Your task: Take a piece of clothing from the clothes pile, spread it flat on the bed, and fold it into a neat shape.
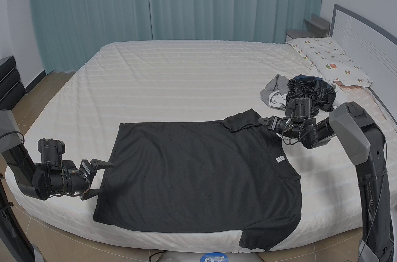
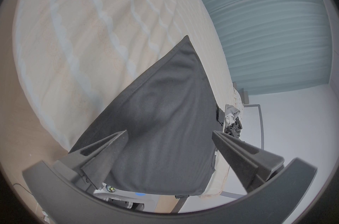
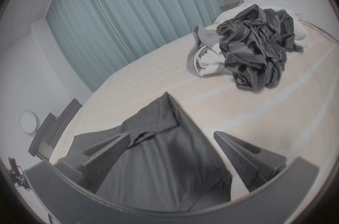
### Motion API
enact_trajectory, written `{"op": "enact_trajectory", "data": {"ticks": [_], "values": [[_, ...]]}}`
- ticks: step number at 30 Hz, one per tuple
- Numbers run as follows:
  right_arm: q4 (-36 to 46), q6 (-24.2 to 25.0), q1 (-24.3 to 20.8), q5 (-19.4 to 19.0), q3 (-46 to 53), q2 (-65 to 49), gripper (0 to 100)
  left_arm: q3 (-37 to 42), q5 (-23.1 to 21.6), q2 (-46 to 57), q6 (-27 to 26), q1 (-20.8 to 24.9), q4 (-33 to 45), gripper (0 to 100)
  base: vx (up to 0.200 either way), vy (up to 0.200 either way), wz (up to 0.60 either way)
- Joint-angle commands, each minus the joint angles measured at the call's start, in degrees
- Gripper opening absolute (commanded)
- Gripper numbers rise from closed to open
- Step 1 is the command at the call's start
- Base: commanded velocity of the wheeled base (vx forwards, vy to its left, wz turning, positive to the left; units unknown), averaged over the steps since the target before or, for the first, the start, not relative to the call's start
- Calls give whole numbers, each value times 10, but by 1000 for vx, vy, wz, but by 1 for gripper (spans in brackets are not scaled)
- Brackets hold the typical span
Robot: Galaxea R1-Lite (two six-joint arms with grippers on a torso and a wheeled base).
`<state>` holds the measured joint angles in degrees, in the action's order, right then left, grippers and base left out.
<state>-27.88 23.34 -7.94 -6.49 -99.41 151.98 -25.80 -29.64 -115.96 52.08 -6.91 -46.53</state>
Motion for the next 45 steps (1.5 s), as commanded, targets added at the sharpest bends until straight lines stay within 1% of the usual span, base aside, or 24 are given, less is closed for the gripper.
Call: {"op": "enact_trajectory", "data": {"ticks": [1,2,4,8,9,16,19,21,24,26,31,33,38,41,42,45], "values": [[48,-10,8,-3,-152,122,100,37,38,-23,0,23,-66,100,0,0,0],[51,-13,7,-5,-152,136,100,53,41,-32,3,23,-109,100,0,0,0],[55,-10,3,-12,-152,135,100,66,41,-42,3,23,-149,100,0,0,0],[52,-10,-3,-19,-152,140,100,69,42,-47,5,23,-161,100,0,0,0],[51,-10,-3,-19,-152,140,0,69,42,-47,5,23,-161,100,0,0,0],[46,-8,0,-20,-152,131,0,69,41,-46,11,23,-165,100,0,0,0],[39,12,1,-15,-152,118,0,69,41,-46,11,23,-165,100,0,0,0],[40,35,3,-13,-152,102,0,68,41,-46,11,23,-165,100,0,0,0],[40,42,7,-13,-150,83,0,68,41,-47,11,23,-165,100,0,0,0],[40,43,12,-13,-127,66,0,68,41,-47,11,23,-165,100,0,0,0],[40,31,13,-24,-27,19,0,68,41,-47,11,23,-165,100,0,0,0],[40,16,14,-33,1,8,0,68,41,-47,11,23,-165,100,0,0,0],[40,-23,22,-39,58,-21,0,68,41,-47,11,23,-165,100,0,0,0],[40,-28,25,-42,79,-39,0,68,41,-47,11,23,-165,100,0,0,0],[44,-28,26,-45,87,-51,100,68,41,-47,11,23,-166,100,0,0,0],[50,-30,27,-50,100,-71,100,68,41,-47,11,23,-165,100,0,0,0]]}}
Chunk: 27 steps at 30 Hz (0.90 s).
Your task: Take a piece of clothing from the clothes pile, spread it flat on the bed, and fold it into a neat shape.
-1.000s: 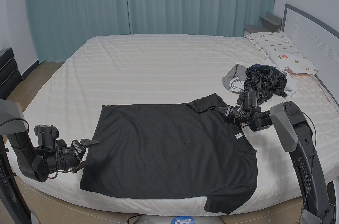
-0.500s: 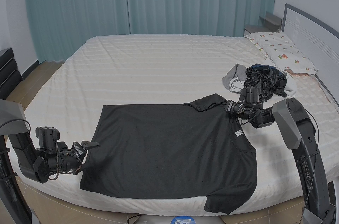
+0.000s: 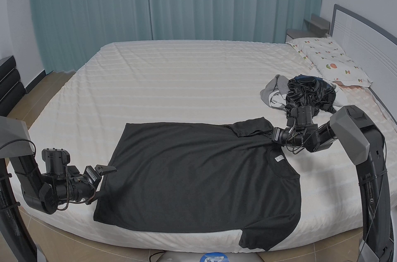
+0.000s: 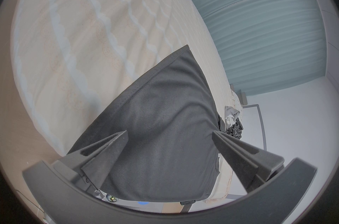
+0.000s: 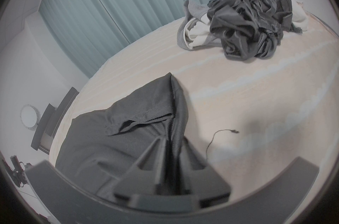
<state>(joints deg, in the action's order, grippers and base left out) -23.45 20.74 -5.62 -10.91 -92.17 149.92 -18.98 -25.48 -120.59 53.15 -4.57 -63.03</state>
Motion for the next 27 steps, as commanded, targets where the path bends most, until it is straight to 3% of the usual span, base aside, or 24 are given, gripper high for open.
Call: {"op": "enact_trajectory", "data": {"ticks": [1,8,10,16,21,27], "values": [[15,-10,3,-8,40,-61,100,0,0,-1,0,0,0,100,0,0,0],[57,-22,2,-9,47,-89,100,0,0,-1,0,-1,0,100,0,0,0],[58,-3,-6,-10,37,-95,100,0,0,-1,0,-1,0,100,0,0,0],[78,118,-59,-3,-27,-86,100,0,0,-1,1,-1,-1,100,0,0,0],[139,157,-84,4,-87,-46,100,0,0,-1,0,0,0,100,0,0,0],[177,216,-92,46,-173,17,100,0,0,-1,0,-1,-1,100,0,0,0]]}}
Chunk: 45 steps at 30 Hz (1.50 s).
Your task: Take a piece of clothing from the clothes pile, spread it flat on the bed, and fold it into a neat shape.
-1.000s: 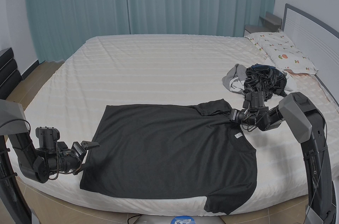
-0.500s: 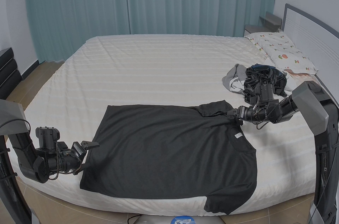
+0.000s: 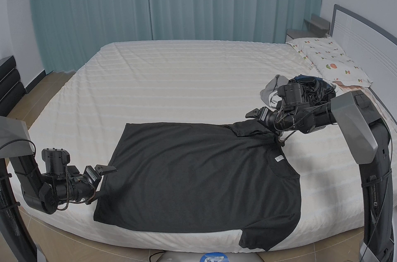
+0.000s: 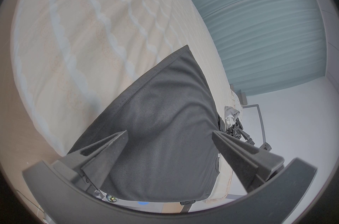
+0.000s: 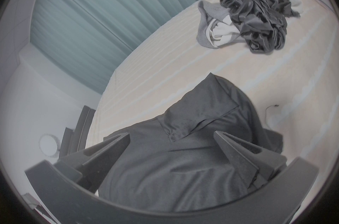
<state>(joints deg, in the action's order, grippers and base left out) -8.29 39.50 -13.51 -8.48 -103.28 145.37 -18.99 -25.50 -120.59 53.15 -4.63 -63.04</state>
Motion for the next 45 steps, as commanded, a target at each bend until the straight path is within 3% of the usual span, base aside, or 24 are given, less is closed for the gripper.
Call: {"op": "enact_trajectory", "data": {"ticks": [1,10,23,24,37,41,42,45], "values": [[35,30,-13,25,-73,69,100,0,0,-1,0,0,-1,100,0,0,0],[80,80,-13,31,-113,85,100,0,0,-1,0,0,0,100,0,0,0],[16,81,-11,39,-113,115,100,0,0,-1,0,0,-1,100,0,0,0],[5,81,-11,44,-113,118,0,0,0,-1,0,0,-1,100,0,0,0],[-74,80,-11,62,-113,127,0,0,0,-1,0,1,-1,100,0,0,0],[-158,76,-12,75,-113,130,0,0,0,-1,0,0,-1,100,0,0,0],[-219,72,-12,76,-113,135,0,0,0,-1,0,1,-1,100,0,0,0],[-293,52,-13,62,-113,141,0,0,0,-1,0,0,-1,100,0,0,0]]}}
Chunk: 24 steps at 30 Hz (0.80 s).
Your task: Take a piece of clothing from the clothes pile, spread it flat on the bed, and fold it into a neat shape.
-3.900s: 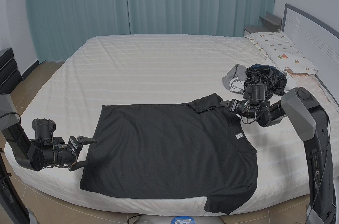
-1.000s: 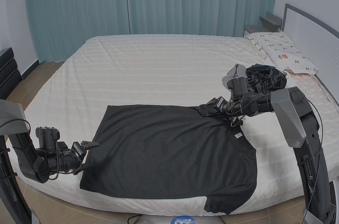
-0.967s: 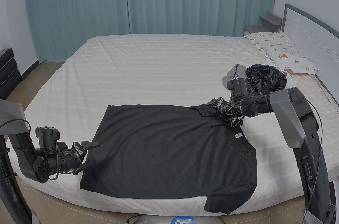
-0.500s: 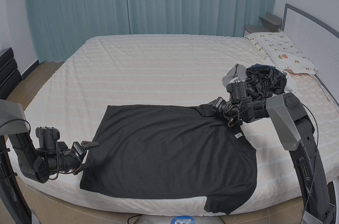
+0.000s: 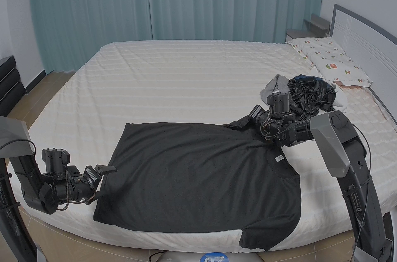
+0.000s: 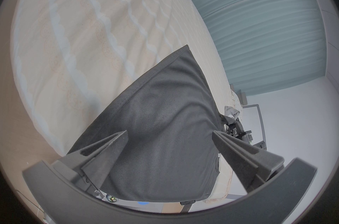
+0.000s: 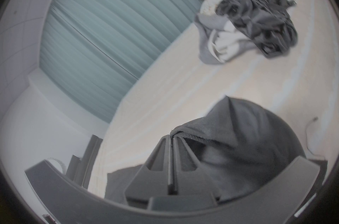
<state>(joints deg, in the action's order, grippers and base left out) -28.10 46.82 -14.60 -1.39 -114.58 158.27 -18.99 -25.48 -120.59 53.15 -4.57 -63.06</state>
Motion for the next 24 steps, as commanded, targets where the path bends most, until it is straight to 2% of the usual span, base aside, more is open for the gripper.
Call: {"op": "enact_trajectory", "data": {"ticks": [1,2,3,7,10,15,18,21,22,24], "values": [[-100,-31,-2,-19,0,13,0,0,0,-1,0,0,0,100,0,0,0],[-104,-47,-2,-27,0,18,0,0,0,-1,0,0,0,100,0,0,0],[-106,-60,-2,-30,0,22,100,0,0,-1,0,-1,0,100,0,0,0],[-127,-104,-2,-37,0,34,100,0,0,-1,-1,-1,0,100,0,0,0],[-147,-118,-2,-59,0,42,100,0,0,-1,-1,0,0,100,0,0,0],[-147,-136,-2,-67,0,58,100,1,0,-1,-1,0,0,100,0,0,0],[-152,-135,-2,-63,0,56,100,0,0,-1,-1,0,0,100,0,0,0],[-188,-132,-7,-54,0,40,100,1,0,-1,-1,0,0,100,0,0,0],[-228,-132,-15,-41,0,4,100,1,0,-1,-1,0,0,100,0,0,0],[-233,-133,-17,-41,0,-11,100,1,0,-1,-1,0,0,100,0,0,0]]}}
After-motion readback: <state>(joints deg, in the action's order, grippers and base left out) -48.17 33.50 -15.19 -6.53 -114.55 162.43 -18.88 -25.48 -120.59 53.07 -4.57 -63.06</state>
